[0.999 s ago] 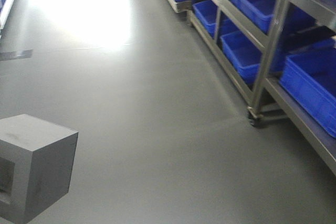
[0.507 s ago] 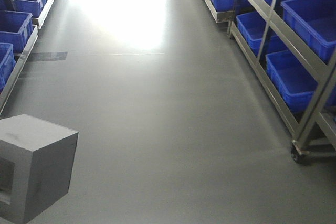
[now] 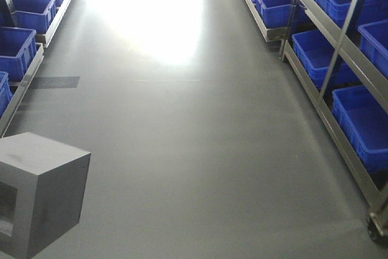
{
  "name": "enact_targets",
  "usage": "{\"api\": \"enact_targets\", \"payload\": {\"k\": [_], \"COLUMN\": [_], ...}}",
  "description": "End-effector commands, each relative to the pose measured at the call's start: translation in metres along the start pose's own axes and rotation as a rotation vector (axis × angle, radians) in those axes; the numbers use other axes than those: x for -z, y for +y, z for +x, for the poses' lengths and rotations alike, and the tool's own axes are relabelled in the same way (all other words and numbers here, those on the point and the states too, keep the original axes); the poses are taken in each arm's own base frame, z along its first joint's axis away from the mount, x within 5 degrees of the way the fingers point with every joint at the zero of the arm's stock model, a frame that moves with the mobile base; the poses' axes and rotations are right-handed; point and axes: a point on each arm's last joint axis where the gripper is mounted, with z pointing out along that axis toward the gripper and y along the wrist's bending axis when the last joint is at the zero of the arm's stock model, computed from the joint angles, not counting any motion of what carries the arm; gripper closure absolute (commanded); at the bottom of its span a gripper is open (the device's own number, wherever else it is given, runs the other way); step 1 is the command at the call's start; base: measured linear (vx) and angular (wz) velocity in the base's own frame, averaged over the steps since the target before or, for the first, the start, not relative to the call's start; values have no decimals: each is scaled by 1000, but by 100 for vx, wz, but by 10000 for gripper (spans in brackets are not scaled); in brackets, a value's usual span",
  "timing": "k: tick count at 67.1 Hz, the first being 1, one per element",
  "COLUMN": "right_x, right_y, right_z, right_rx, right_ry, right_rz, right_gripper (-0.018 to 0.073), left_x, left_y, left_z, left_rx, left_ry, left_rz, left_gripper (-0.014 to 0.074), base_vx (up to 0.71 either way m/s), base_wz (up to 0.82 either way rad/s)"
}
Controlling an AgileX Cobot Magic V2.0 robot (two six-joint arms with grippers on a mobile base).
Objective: Sort gray base to blue bin
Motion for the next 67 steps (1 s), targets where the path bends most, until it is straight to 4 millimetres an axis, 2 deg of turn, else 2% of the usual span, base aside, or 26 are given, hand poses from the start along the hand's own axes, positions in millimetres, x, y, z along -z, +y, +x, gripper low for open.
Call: {"api": "enact_targets", "payload": {"k": [1,67], "right_x": [0,0], "right_y": [0,0], "right_z": [-6,-6], "right_rx": [15,15], "right_ry": [-79,-79], "right_rz": [0,0], "right_gripper": [564,564], "left_x": [3,3], "left_y": [-5,-5], "left_z": [-20,-20], "left_rx": [2,2], "left_ry": [-136,-136], "left_rz": [49,49], "left_gripper": [603,603], "base_vx": [51,52], "base_wz": [6,9]}}
